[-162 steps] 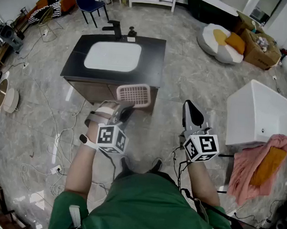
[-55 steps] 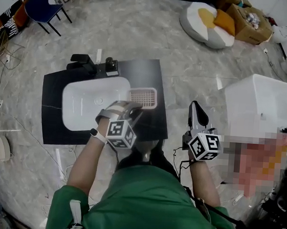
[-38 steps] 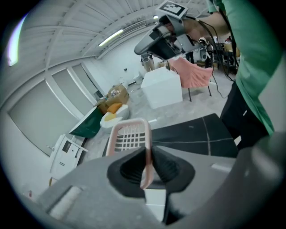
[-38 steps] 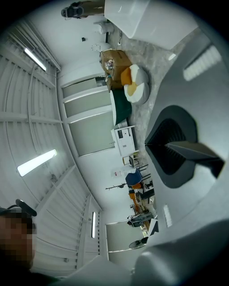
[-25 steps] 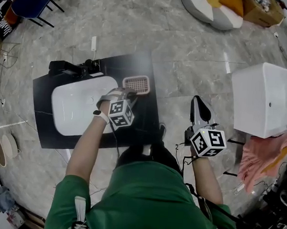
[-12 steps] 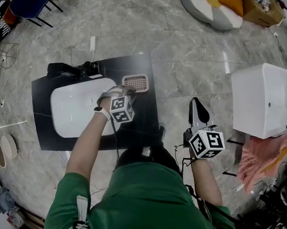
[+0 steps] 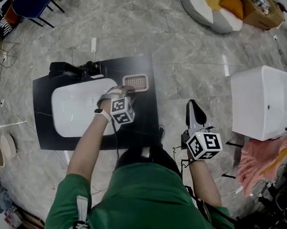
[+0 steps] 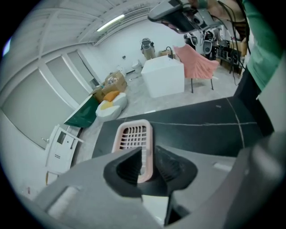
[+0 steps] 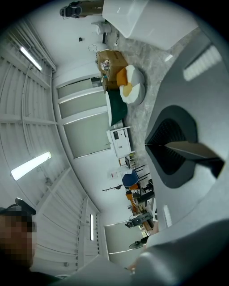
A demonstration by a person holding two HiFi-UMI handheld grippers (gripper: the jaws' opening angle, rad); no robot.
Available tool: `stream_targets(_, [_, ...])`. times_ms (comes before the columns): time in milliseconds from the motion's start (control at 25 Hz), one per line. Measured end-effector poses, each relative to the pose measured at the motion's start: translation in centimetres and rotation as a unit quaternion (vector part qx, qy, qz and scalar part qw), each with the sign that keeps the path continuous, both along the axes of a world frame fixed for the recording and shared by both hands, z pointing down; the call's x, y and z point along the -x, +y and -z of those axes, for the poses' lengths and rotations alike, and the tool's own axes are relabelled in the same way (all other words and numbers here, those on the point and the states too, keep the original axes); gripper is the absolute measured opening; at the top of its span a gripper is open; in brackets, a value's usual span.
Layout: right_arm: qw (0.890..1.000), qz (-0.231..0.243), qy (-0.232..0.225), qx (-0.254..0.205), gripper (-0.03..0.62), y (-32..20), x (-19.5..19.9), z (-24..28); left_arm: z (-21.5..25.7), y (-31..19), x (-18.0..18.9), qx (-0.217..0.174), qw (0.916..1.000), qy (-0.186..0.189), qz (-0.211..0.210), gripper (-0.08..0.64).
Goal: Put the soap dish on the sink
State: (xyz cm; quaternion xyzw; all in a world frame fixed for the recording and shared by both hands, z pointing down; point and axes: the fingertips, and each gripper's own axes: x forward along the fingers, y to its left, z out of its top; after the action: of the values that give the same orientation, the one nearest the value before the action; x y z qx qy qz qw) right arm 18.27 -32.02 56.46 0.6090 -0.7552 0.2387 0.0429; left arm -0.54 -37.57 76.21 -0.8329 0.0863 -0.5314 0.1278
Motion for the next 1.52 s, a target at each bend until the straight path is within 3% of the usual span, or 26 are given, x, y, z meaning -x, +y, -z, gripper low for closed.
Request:
stream_targets(200, [1.000, 0.002, 0.003, -0.014, 0.002, -0.1, 0.2, 1.4, 3.8, 0.2, 0.9, -0.020, 0.9976, 0.043, 0.049, 0.088])
stream_targets(440, [0.999, 0.019, 0.003, -0.032, 0.002, 0.2, 1.7, 3.3, 10.2, 1.8, 1.6, -0.049, 0.9854, 0.126, 0.103, 0.058])
stream_targets(520, [0.999, 0.027, 0.002, -0.040, 0.002, 0.0, 2.5, 4.2, 13.1, 1.5, 2.1, -0.077, 0.9742, 0.163, 0.135, 0.002])
stream_targets(680, [0.997, 0.049, 0.005, -0.067, 0.002, -0.6, 4.6, 7.0, 18.7, 1.0, 3.4, -0.112, 0.9459, 0.230, 0.200, -0.003])
stream_targets(1000, [0.987, 0.088, 0.034, -0.127, 0.002, -0.7, 7.5, 12.6, 28.1, 2.4, 6.0, -0.167, 0.9039, 0.302, 0.252, -0.003])
stream_targets(1120, [0.983, 0.095, 0.044, -0.152, 0.002, -1.0, 8.1, 15.1, 31.1, 2.4, 7.1, -0.201, 0.8876, 0.309, 0.276, -0.003])
stream_targets(1320, [0.970, 0.116, 0.062, -0.202, 0.002, -1.4, 9.3, 20.5, 36.7, 1.9, 8.4, -0.231, 0.8501, 0.349, 0.319, -0.003])
stream_targets(1520, [0.956, 0.141, 0.067, -0.247, 0.002, -1.5, 11.1, 25.8, 43.7, 1.8, 9.5, -0.251, 0.8207, 0.392, 0.331, -0.003])
